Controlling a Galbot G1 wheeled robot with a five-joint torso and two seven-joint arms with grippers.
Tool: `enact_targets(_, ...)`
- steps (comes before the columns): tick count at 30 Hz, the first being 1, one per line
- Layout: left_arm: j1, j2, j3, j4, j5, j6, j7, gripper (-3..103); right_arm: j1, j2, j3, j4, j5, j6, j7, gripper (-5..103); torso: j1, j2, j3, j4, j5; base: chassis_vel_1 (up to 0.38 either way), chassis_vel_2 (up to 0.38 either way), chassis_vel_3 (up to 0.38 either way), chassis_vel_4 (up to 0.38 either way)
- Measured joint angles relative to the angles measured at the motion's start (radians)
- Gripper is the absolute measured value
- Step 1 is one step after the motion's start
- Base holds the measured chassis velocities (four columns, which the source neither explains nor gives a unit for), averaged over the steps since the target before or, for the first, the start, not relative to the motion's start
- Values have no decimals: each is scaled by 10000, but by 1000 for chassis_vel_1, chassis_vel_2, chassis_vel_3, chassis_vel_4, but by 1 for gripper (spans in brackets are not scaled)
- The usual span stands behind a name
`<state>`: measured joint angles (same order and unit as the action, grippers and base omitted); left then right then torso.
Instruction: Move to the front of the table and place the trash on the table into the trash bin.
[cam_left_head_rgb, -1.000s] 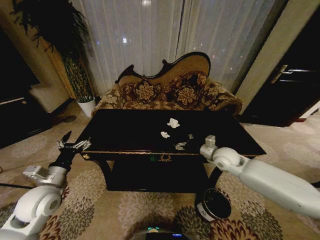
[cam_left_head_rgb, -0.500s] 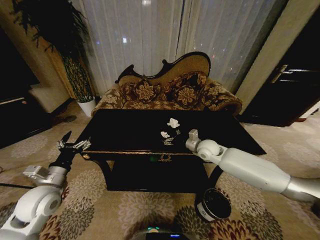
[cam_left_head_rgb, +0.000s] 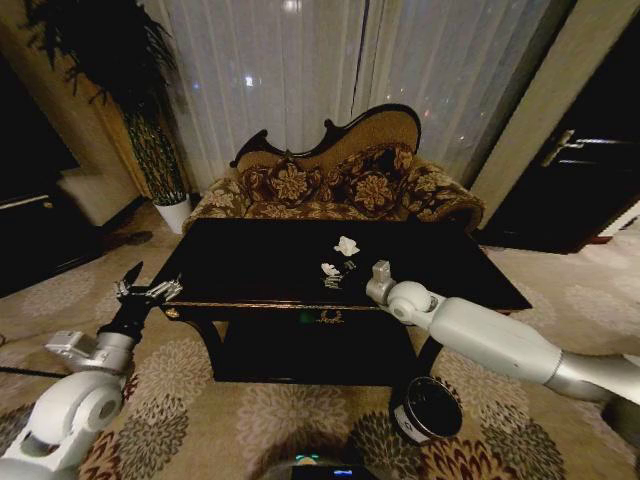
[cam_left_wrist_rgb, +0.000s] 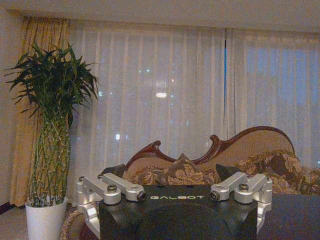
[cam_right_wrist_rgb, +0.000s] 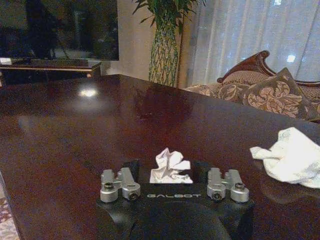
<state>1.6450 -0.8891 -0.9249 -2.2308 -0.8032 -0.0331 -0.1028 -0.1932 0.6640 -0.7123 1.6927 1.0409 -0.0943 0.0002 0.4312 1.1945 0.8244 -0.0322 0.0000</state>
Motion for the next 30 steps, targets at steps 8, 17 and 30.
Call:
enact_targets(8,0,0,0,0,0,0,0,100,-494,-157,419,190,-127,36,-14,34,0,0,0,-1,0,0,0,0,0)
enact_targets(17,0,0,0,0,0,0,0,100,-1061,-592,1152,669,-128,-23,263,3,1,-1,3,0,1,0,0,0,0)
enact_targets(30,0,0,0,0,0,0,0,100,-7395,-2581,8256,2405,-398,165,193,1,0,0,0,-6,3,0,0,0,0)
